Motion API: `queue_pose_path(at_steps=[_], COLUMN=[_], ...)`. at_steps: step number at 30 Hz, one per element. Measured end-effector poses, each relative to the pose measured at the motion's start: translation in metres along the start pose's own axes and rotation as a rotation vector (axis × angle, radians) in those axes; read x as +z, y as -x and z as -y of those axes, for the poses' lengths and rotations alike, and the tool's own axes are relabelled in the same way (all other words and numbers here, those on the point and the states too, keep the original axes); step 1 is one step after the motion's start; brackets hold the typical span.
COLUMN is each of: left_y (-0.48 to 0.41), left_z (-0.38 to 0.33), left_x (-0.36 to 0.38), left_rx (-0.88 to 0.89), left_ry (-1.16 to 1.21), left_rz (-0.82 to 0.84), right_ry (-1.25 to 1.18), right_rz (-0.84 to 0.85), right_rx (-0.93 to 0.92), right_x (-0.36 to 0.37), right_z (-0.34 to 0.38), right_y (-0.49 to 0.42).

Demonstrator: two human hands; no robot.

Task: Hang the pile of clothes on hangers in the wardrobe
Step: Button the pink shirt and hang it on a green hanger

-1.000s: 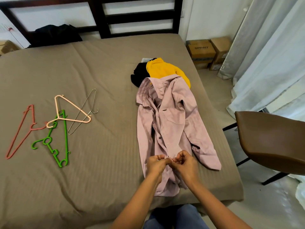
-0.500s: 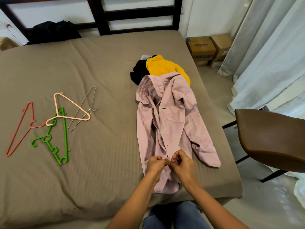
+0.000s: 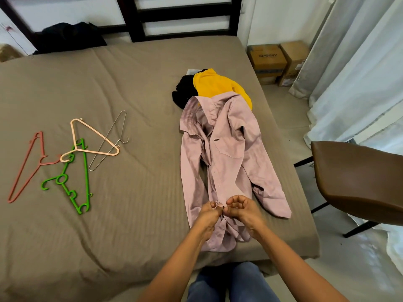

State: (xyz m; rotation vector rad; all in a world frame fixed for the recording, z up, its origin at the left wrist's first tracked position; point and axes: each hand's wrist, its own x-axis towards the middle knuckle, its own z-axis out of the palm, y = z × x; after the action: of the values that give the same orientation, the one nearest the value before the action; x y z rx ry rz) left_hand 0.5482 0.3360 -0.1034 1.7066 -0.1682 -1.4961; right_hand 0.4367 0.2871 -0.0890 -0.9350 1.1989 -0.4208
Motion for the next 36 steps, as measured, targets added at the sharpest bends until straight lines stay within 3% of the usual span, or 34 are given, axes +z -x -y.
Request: queue_pose_path(at_steps=[4,8,13,16,20,24,26,31,36], left_y=[0.002,0.007,0.012,0.015,0.002,-0.007,-0.006,-0.008,-0.009], left_z=[-0.002,0.004,0.014,0.016,0.007,-0.014,-0.028,-0.034,-0.026], left_x=[0.005,-0.003,-0.014,-0.017,-0.027,-0.026,-0.018,-0.01,-0.017], left_rx=[0.128,0.29,0.503,0.457,0.274,0.361,0.331,0.277,0.279], left_ry=[-0.086,-0.196,-0.251,-0.208,-0.308,-0.408,-0.41,-0.231,-0.026], left_rz=[-0.052,-0.102,-0.036,-0.018,-0.09,-0.215,-0.157,-0.035,-0.051], right_ry=[0.209,-0.005,0.348,0.459,0.198,0.076,0.022,0.111,-0.009], right_rz=[-0.167,-0.065,-0.165,-0.125,-0.104,-0.067,-0.049,-0.023,-0.167], right_rx=[-0.217,0.044,-0.102,-0.091,-0.017,0.007,-0.021,-0.13,-0.16], right_x=[0.011,0.008,0.012,0.018,0.015,0.007,0.008,0.005,0.005], right_z=[0.0,0.006,0.018,0.02,0.011,0.002,0.001,0.0,0.012], right_y=[0.001,-0.008,-0.021,-0.027,-0.03,-0.023,-0.017,-0.011,-0.008])
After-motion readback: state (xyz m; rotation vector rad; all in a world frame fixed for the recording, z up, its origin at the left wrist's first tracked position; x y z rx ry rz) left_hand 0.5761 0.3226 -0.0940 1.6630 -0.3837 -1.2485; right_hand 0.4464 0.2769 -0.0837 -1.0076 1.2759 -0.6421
